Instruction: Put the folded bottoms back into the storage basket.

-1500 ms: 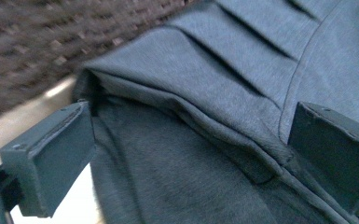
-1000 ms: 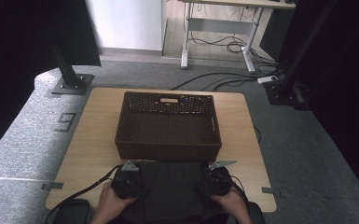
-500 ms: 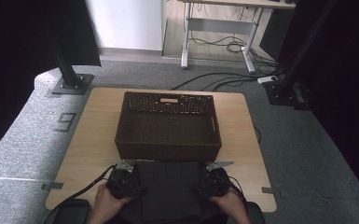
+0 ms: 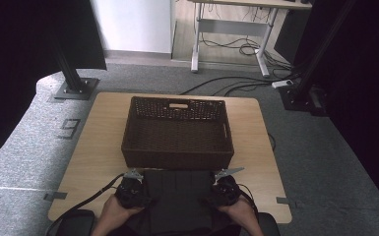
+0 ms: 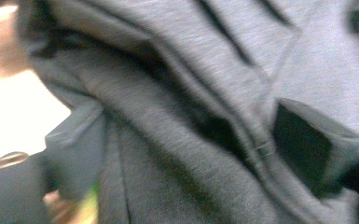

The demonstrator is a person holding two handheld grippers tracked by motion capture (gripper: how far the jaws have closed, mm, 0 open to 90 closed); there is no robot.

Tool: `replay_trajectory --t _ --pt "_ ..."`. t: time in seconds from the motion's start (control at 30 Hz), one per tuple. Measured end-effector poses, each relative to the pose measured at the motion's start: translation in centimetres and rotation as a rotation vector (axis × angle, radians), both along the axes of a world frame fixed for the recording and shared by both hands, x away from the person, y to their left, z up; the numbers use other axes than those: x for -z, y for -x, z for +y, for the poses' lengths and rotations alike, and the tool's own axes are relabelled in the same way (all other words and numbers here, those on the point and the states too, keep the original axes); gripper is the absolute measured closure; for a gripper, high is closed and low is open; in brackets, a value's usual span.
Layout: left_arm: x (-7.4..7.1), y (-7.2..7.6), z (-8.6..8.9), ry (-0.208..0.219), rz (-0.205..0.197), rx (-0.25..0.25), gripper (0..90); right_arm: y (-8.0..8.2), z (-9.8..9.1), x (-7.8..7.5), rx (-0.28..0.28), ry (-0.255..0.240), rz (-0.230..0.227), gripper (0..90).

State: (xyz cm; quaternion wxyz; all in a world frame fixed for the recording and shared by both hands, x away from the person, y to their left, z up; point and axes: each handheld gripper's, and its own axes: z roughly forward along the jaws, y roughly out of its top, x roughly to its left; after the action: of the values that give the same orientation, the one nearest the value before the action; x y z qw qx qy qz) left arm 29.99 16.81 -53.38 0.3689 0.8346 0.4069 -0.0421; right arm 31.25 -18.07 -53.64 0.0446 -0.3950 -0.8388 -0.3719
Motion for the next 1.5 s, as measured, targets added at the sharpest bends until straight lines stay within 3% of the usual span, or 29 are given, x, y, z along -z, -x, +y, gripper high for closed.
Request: replay_trajectory --t 0.07,0.13,0.23,0.47,0.6,0.67,0.77,0.87,0.97,1.27,1.5 --pt "0.0 0.0 -0.4 -0.006 -0.003 0.013 23.8 -0.2 0.0 0.0 -0.002 -0.016 0.018 26.4" --pt "0.1 -0.1 -0.6 0.014 0.007 0.028 29.8 -0.4 -0.1 0.1 -0.005 -0.046 0.043 29.9" --pt "0.2 -0.2 -0.9 0.032 0.003 0.038 36.0 -0.8 -0.1 0.6 -0.013 -0.129 0.099 35.2" --pt "0.5 -0.5 -1.3 0.049 -0.010 0.043 41.2 -1.2 0.9 1.4 -0.063 -0.250 0.176 33.8" --pt "0.6 -0.6 -1.3 0.053 -0.017 0.047 42.6 -1.2 2.0 1.6 -0.093 -0.264 0.189 36.5" --pt "0.6 -0.6 -1.3 0.052 -0.019 0.046 43.6 -1.2 2.1 1.6 -0.106 -0.259 0.193 42.6" --pt "0.6 -0.7 -1.2 0.067 -0.004 0.053 48.9 -1.0 1.7 1.9 -0.114 -0.289 0.199 54.1" --pt "0.6 -0.8 -1.0 0.088 -0.002 0.068 54.9 -0.5 1.6 1.7 -0.108 -0.293 0.162 57.9" --pt "0.3 -0.7 -0.8 0.102 -0.027 0.078 58.7 -0.1 1.6 1.4 -0.109 -0.280 0.110 59.8" --pt "-1.4 -0.3 -0.1 0.153 -0.121 0.076 61.1 0.6 1.8 -0.4 -0.128 -0.255 -0.039 61.4" --pt "-2.6 -0.2 0.6 0.206 -0.155 0.084 61.9 0.9 2.0 -2.0 -0.151 -0.260 -0.135 61.8"
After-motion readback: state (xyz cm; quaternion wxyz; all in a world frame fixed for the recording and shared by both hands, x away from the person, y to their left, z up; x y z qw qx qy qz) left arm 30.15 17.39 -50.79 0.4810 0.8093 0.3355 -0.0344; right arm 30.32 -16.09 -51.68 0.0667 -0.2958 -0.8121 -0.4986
